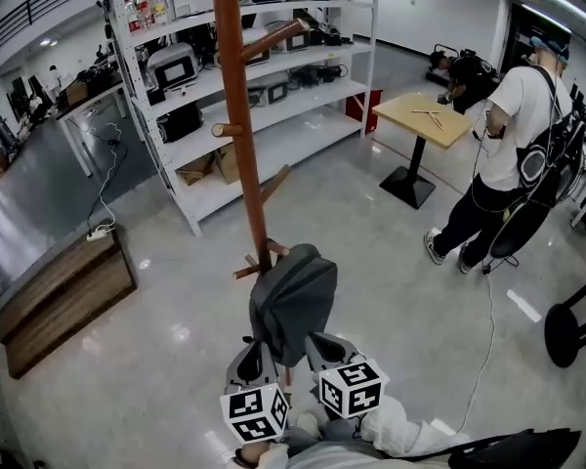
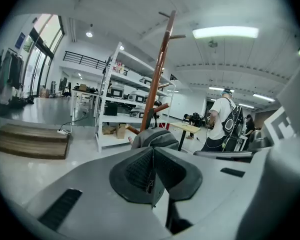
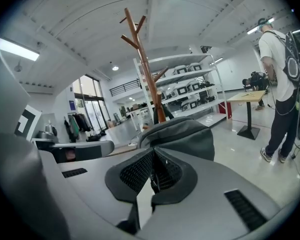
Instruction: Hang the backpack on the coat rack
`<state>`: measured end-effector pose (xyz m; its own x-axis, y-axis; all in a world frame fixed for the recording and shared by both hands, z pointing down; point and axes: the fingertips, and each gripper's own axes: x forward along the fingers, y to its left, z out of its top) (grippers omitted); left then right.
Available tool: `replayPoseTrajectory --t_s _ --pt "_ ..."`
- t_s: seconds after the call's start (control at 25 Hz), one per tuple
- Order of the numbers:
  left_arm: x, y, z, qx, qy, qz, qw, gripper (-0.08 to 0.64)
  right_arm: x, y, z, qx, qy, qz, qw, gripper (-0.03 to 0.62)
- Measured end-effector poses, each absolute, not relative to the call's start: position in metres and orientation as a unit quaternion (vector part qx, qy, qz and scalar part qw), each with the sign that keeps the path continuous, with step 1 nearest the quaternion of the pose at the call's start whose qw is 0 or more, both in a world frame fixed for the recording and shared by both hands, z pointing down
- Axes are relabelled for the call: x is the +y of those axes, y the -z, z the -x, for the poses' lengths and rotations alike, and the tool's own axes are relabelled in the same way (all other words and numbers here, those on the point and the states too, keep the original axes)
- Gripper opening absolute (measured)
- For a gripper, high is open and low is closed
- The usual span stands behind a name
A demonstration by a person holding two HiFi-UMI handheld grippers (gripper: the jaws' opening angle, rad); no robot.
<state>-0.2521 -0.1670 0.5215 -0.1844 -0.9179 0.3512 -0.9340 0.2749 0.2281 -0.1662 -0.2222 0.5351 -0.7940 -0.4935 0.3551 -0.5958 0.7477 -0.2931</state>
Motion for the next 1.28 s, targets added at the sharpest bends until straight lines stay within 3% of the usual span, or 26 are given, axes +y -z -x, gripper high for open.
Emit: replayPoseTrajectory --t_s 0.68,1.28 --pt "-0.135 -0.494 0.177 -0.786 -0.015 -0.588 0.191 0.002 -0.182 -0.510 0.100 -0.944 -0.167 -0.261 0.115 0.012" --pt "-0.122 -0.494 0.184 -0.791 -0.011 -0.580 0.193 0.002 -0.164 -0.497 0.121 -0.953 -0.155 -0.241 0.103 0.012"
